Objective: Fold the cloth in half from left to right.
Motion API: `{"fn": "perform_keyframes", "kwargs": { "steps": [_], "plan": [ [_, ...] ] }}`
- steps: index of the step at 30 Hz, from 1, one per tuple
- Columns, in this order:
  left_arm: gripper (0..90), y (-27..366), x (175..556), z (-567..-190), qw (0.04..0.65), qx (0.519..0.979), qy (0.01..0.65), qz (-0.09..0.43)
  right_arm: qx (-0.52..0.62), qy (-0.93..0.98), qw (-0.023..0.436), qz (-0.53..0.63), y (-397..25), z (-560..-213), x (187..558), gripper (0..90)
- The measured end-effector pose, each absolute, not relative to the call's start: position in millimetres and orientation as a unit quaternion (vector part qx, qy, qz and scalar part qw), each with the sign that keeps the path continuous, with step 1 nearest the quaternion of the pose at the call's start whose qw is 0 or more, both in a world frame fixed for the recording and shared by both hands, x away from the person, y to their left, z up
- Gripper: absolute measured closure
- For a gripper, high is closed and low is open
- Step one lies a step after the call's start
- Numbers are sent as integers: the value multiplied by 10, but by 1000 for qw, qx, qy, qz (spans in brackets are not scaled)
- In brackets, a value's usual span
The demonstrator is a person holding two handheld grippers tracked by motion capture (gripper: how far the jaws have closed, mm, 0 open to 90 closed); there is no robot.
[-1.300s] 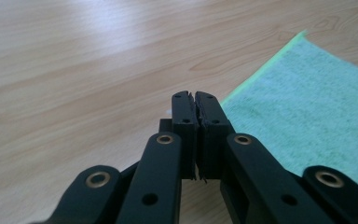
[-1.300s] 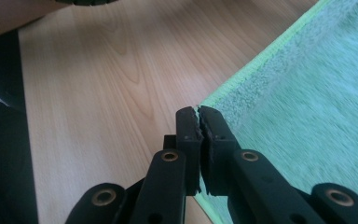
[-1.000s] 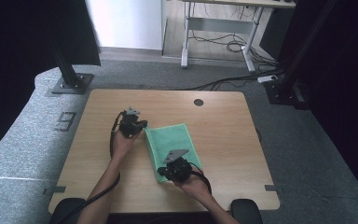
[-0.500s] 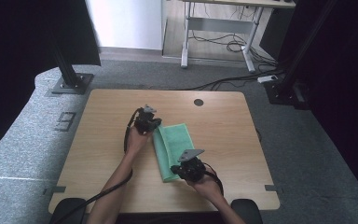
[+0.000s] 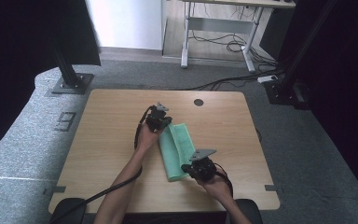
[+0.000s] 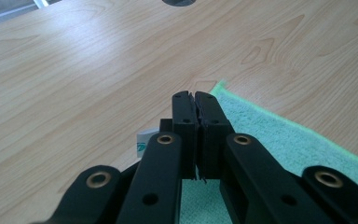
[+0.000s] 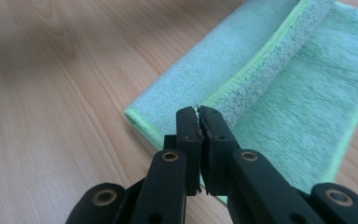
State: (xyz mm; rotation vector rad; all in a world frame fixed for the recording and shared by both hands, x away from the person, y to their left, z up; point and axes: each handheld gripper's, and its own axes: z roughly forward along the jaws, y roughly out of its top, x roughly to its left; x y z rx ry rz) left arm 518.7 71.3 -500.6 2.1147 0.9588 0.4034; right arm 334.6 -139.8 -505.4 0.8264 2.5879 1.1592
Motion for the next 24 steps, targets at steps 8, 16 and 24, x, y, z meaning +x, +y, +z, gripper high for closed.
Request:
{"fn": "perform_keyframes", "kwargs": {
  "steps": [8, 16, 24],
  "plan": [
    [872, 546, 5244, -5029, 373, 837, 368, 156, 293, 866, 97, 392, -1536, -5066, 3365, 860],
    [868, 409, 5309, -5052, 364, 845, 360, 153, 305, 869, 104, 376, -1595, -5159, 3395, 857],
    [793, 351, 5347, -5116, 366, 844, 363, 147, 318, 866, 112, 370, -1655, -5200, 3431, 829]
  ]
}}
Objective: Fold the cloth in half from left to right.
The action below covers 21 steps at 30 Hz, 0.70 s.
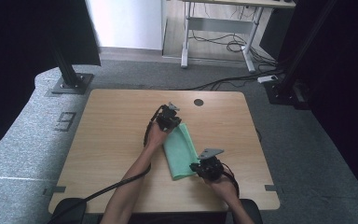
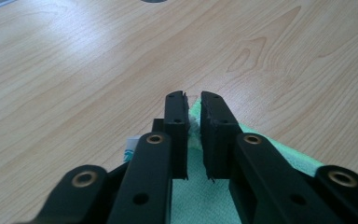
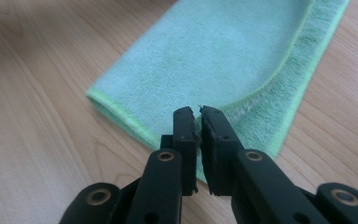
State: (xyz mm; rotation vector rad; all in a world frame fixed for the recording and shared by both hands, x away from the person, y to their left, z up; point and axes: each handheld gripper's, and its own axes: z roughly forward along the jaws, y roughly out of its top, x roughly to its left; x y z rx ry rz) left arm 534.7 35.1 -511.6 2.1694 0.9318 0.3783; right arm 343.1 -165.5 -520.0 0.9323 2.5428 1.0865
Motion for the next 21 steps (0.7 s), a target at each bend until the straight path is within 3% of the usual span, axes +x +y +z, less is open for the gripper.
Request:
{"fn": "perform_keyframes", "kwargs": {
  "steps": [9, 14, 21],
  "plan": [
    [455, 325, 5316, -5083, 362, 841, 361, 178, 333, 862, 145, 353, -1772, -5175, 3459, 702],
    [328, 334, 5291, -4997, 367, 840, 353, 186, 353, 852, 158, 353, -1874, -5134, 3484, 645],
    [303, 407, 5160, -5004, 365, 848, 338, 183, 352, 849, 139, 369, -1825, -5123, 3498, 593]
  ]
}}
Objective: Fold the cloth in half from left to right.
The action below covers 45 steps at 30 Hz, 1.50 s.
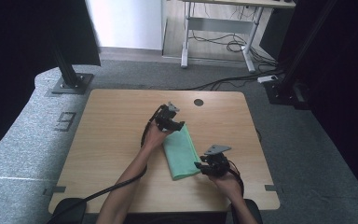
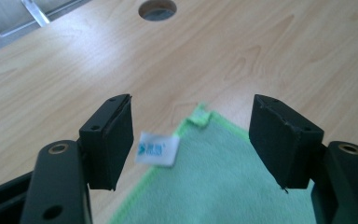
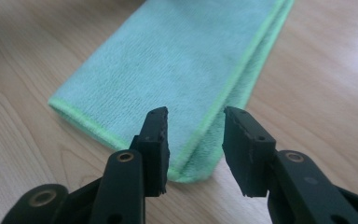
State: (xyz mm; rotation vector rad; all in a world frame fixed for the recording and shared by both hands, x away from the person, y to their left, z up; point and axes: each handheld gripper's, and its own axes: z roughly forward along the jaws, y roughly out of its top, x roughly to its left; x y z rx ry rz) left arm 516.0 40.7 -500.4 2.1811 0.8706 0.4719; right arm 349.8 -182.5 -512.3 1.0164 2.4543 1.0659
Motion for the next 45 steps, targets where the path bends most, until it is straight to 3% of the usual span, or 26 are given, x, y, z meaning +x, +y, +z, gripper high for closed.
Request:
{"fn": "perform_keyframes", "kwargs": {
  "steps": [4, 9, 11, 19, 32, 45],
  "plan": [
    [292, 478, 5060, -5084, 362, 849, 339, 181, 352, 862, 127, 342, -1743, -5242, 3548, 591],
    [292, 588, 4975, -5167, 358, 850, 342, 177, 354, 872, 106, 320, -1687, -5317, 3562, 823],
    [291, 620, 4950, -5170, 358, 851, 342, 178, 350, 872, 112, 324, -1674, -5284, 3548, 856],
    [271, 669, 4809, -5084, 369, 847, 337, 183, 349, 854, 141, 359, -1712, -5028, 3493, 855],
    [226, 707, 4612, -5225, 348, 857, 331, 186, 385, 860, 117, 313, -1844, -5267, 3603, 845],
    [200, 849, 4368, -5283, 354, 856, 330, 181, 393, 837, 158, 346, -1901, -5102, 3558, 864]
  ]
}}
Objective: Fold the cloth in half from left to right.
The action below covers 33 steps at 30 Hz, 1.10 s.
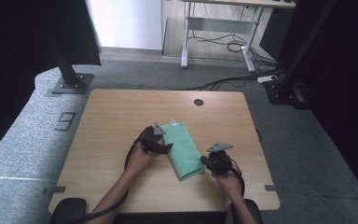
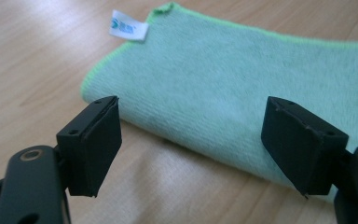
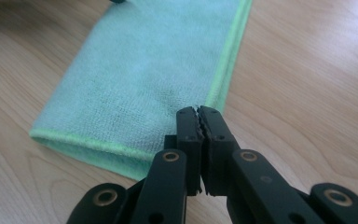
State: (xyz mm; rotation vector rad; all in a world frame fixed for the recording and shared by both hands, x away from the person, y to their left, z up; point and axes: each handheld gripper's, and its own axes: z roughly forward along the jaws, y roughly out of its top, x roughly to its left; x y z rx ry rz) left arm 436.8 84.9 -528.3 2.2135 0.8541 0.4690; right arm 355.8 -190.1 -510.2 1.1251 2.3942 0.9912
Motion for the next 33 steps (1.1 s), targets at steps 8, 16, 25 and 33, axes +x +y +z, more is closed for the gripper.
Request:
{"fn": "perform_keyframes", "kwargs": {
  "steps": [8, 16, 25, 33],
  "plan": [
    [196, 800, 4384, -5434, 339, 861, 334, 177, 413, 848, 140, 301, -1951, -5263, 3630, 857],
    [184, 735, 4241, -5349, 356, 861, 322, 167, 411, 844, 162, 304, -1956, -5230, 3631, 741],
    [169, 652, 4150, -5438, 351, 865, 319, 163, 407, 848, 169, 295, -1960, -5334, 3719, 603],
    [149, 512, 3759, -5449, 349, 877, 296, 147, 411, 842, 169, 306, -2022, -5365, 3740, 506]
  ]
}}
